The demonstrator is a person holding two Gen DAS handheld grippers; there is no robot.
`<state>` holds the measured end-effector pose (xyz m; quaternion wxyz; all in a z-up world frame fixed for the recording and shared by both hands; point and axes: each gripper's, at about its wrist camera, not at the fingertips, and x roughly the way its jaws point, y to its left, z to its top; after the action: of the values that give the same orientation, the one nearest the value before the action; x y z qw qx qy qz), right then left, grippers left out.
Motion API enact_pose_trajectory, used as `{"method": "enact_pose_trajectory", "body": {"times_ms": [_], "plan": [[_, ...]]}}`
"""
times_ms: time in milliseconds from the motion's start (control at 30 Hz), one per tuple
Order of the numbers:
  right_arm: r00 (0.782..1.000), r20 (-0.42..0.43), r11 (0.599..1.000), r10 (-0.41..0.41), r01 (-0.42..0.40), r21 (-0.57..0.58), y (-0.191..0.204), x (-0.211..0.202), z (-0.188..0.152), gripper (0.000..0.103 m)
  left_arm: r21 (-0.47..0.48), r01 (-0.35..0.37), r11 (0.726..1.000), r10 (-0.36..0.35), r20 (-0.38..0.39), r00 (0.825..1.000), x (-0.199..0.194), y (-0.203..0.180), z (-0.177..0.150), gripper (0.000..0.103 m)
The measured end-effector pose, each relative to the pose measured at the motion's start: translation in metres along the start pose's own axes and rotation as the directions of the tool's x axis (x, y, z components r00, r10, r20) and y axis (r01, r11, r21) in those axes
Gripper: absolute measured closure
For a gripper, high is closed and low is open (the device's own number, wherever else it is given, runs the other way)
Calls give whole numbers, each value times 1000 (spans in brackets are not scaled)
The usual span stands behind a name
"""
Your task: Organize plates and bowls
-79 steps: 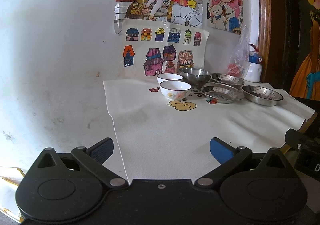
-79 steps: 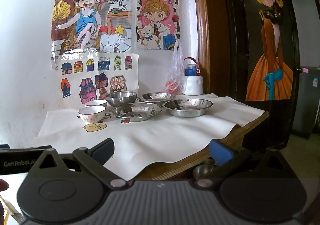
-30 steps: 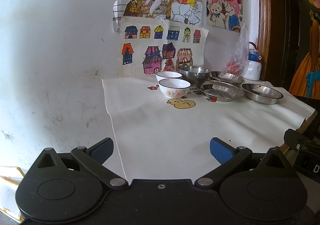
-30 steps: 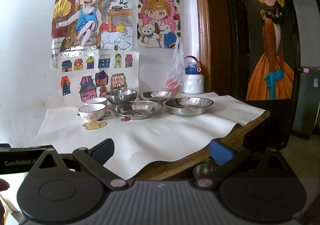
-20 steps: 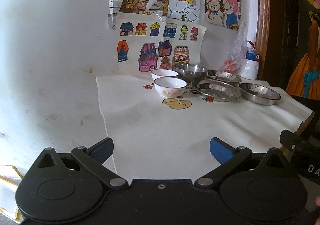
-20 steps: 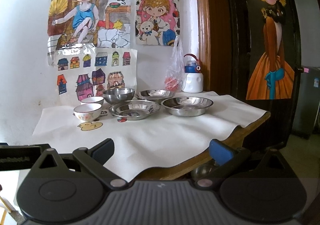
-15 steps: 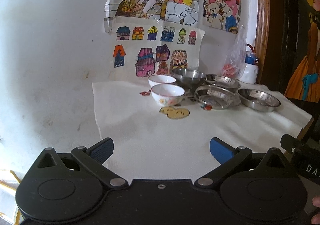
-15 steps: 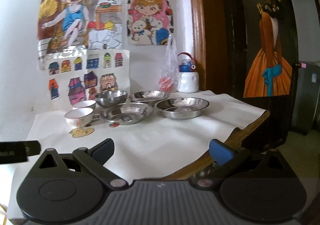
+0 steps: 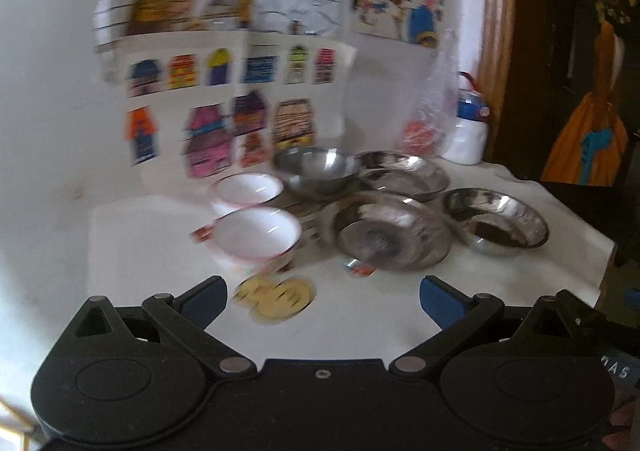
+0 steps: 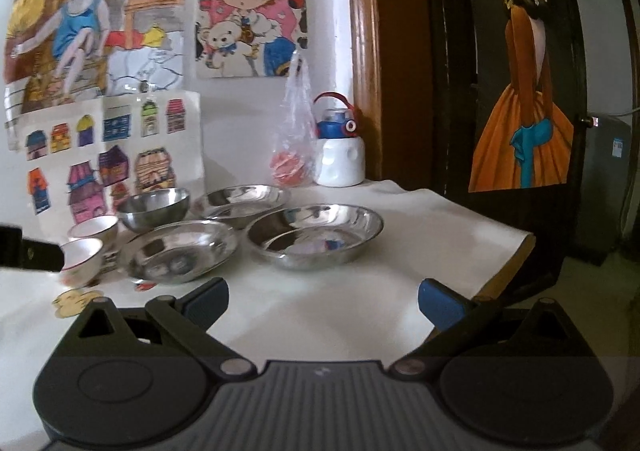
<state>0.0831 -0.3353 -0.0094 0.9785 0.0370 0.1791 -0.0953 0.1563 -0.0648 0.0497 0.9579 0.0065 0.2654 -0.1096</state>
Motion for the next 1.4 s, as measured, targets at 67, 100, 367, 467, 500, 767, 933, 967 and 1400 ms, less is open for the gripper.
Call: {"method": "enact_pose_trajectory", "body": {"times_ms": [67,100,367,467,500,767,933,967,1400], "plan": [[1000,-11,1000,-3,3,0,-7,15,4,0,18,39,999,-39,-14,999,18,-8,14,1],[1000,-11,1000,-7,7,-1,-11,23,6,0,27,65,998,-65,-19,998,27,-11,21,1],[998,-68,999,-8,10,34,-37,76,14,0,73,279,958,-272,-95,958,105,-43,69,1],[997,-78,997,8,-2,74,-45,89,15,0,73,346,935,-333,-141,932,134,-58,82,1],[997,-76,996,12,-5,86,-48,92,15,0,80,362,929,-348,-150,925,143,-63,85,1],[995,-75,984,72,-58,168,-61,112,17,0,149,429,891,-388,-243,889,194,-98,90,1],[991,-101,974,88,-64,217,-63,125,18,0,154,458,876,-404,-285,869,212,-101,89,1],[990,-104,972,92,-67,227,-63,127,18,0,156,467,871,-411,-291,864,214,-102,89,1],[985,-104,947,136,-99,304,-69,140,16,6,153,559,815,-470,-389,792,237,-117,98,6]]}}
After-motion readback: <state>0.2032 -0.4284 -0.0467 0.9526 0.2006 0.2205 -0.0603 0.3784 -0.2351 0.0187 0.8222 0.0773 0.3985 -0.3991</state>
